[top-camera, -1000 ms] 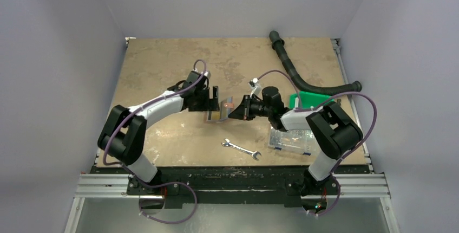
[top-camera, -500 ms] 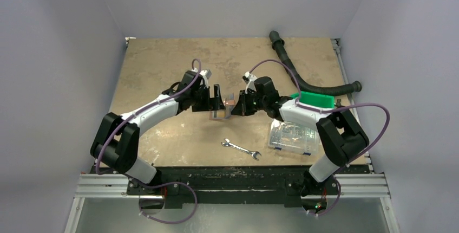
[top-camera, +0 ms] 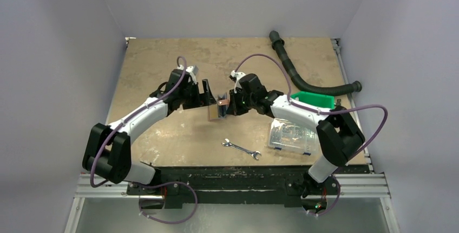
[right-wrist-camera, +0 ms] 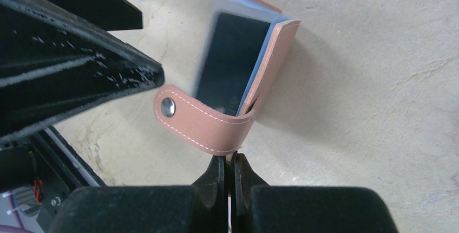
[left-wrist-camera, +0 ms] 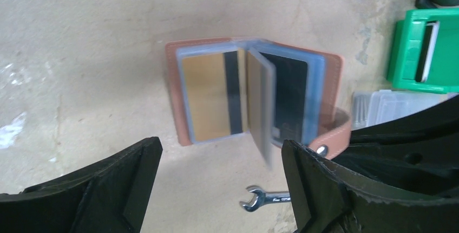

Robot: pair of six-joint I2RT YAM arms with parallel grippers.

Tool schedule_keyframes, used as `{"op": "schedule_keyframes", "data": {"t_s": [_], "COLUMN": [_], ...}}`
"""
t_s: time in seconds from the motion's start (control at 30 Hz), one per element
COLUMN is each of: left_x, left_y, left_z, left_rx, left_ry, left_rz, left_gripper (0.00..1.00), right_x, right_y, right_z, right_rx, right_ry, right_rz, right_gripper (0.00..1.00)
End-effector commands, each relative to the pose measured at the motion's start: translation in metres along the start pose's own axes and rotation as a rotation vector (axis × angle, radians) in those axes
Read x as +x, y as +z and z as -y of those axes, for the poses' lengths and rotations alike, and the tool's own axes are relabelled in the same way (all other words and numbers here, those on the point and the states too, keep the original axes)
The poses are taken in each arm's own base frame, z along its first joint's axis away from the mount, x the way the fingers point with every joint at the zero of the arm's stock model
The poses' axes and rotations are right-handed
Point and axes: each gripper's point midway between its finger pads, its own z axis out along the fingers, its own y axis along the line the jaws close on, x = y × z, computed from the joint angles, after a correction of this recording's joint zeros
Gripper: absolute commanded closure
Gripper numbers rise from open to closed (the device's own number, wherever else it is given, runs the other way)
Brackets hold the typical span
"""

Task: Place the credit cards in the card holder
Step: Turn over the card slot in the card holder.

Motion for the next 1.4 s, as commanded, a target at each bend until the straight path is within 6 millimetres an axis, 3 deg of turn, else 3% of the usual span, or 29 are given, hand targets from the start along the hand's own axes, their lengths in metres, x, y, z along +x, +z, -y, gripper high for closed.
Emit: {"op": "schedule_keyframes", "data": {"t_s": [0.0,0.3,0.47,0.63,0.77,0.97,1.37], "left_x": [-0.001,0.013,0.023,0.044,0.056,0.074,0.083], "left_y": [-0.006,0.004,0.017,0.042,0.053,0.06,0.054], "left_z": [-0.01,-0.012,-0.002,0.007,-0.005,-0.023,-0.037], "left_rx": [0.002,0.034,0.118,0.187,0.14,0.085,0.023], "left_ry": [-0.016,-0.023,-0.052,-0.105,-0.118,-0.128,-0.106], "left_rz": [0.015,-0.033,-0.075,-0.152,-0.178,-0.215,-0.215], "left_gripper": [0.12,0.18,0.32,0.47,0.55,0.59,0.63], "right_x": [-0.016,-0.014,-0.01,-0.006,-0.007,-0.008,-0.013], "right_y": [-0.001,0.002,0.004,0.007,0.007,0.008,0.012], "right_z": [0.0,-0.014,-0.026,-0.023,-0.021,-0.015,-0.006], "right_rx": [0.03,-0.06,-0.185,-0.274,-0.284,-0.282,-0.269], "right_ry": [-0.03,-0.031,-0.026,0.025,0.037,0.06,0.086], "right_rz": [0.032,0.024,0.033,0.045,0.054,0.062,0.077], "right_gripper": [1.0,1.0,1.0,1.0,0.97,0.92,0.86]}}
